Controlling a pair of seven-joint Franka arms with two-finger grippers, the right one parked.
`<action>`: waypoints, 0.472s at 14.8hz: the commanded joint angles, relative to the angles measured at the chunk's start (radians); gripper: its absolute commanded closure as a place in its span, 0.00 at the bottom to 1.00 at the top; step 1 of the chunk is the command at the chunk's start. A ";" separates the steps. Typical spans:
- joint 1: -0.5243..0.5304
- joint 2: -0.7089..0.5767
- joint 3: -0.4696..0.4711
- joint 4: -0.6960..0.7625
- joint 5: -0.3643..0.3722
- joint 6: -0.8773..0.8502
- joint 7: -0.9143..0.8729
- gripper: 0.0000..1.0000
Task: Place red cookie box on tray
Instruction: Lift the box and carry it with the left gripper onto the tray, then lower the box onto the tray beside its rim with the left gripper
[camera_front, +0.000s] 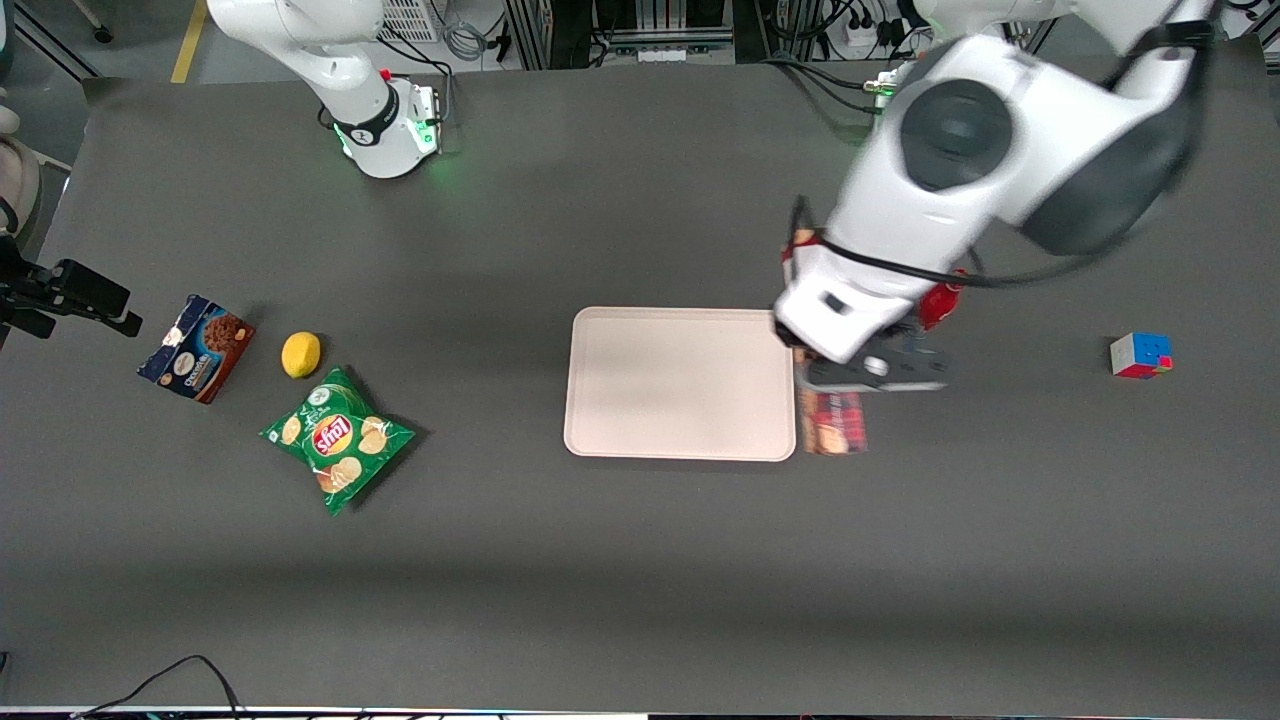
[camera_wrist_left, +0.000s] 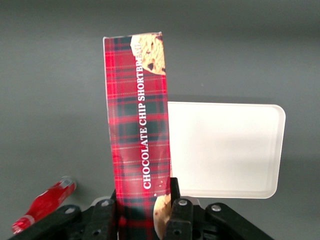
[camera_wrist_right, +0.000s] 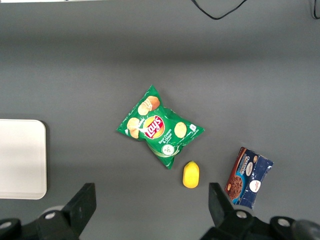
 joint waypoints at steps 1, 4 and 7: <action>0.020 -0.074 -0.061 -0.242 0.065 0.170 -0.086 1.00; 0.020 -0.083 -0.078 -0.400 0.162 0.348 -0.138 1.00; 0.022 -0.083 -0.076 -0.542 0.228 0.520 -0.211 1.00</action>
